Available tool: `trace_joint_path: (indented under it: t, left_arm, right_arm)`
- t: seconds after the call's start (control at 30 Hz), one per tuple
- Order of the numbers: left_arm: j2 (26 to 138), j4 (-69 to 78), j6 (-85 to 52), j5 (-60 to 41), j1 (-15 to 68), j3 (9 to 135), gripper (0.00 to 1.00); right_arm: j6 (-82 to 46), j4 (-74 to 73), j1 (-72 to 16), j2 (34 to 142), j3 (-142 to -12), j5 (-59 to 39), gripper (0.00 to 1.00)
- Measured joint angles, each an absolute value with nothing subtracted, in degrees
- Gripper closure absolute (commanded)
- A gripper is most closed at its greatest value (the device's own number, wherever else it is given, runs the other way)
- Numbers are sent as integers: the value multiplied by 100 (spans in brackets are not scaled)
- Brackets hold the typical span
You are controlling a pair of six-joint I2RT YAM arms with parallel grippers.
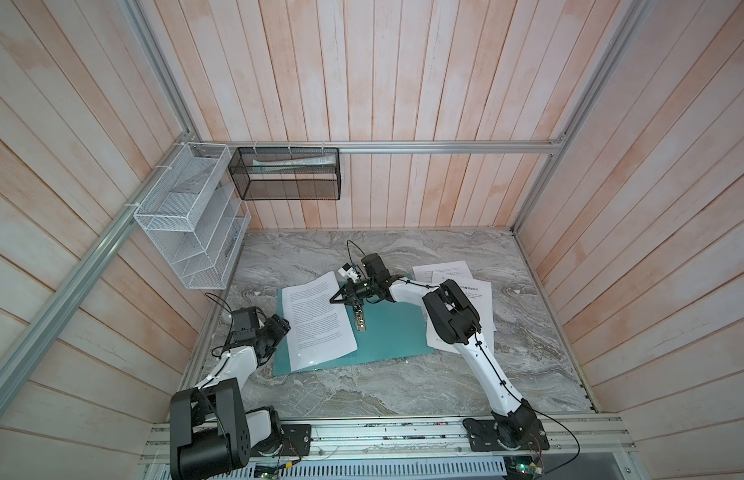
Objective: Put the files into the folder
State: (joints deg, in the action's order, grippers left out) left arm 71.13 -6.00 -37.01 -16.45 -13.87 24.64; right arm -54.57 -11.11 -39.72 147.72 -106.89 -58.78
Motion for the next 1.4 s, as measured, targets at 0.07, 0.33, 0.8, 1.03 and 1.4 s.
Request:
trace_joint_path:
  t: [0.07, 0.33, 0.8, 1.03, 1.4]
  left_arm:
    - [7113, -600, -3701, -1645, -1387, 2464, 24]
    - [7113, -600, -3701, -1643, -1387, 2464, 24]
    - [7113, -600, -3701, -1643, -1387, 2464, 24]
    - [7107, -600, -3701, -1643, -1387, 2464, 24]
    - [7116, -598, -3701, -1645, -1387, 2464, 24]
  right_arm:
    - [-5714, -1426, -3959, 14709, -10534, -5883, 100]
    - [-6495, -2429, -3811, 14379, -9998, -5857, 100]
    - [-6969, -3280, -3573, 13705, -8735, -4956, 100]
    - [-6941, -3400, -3774, 13692, -8661, -4519, 100]
    - [-7035, -3645, -4058, 13456, -7839, -3529, 100]
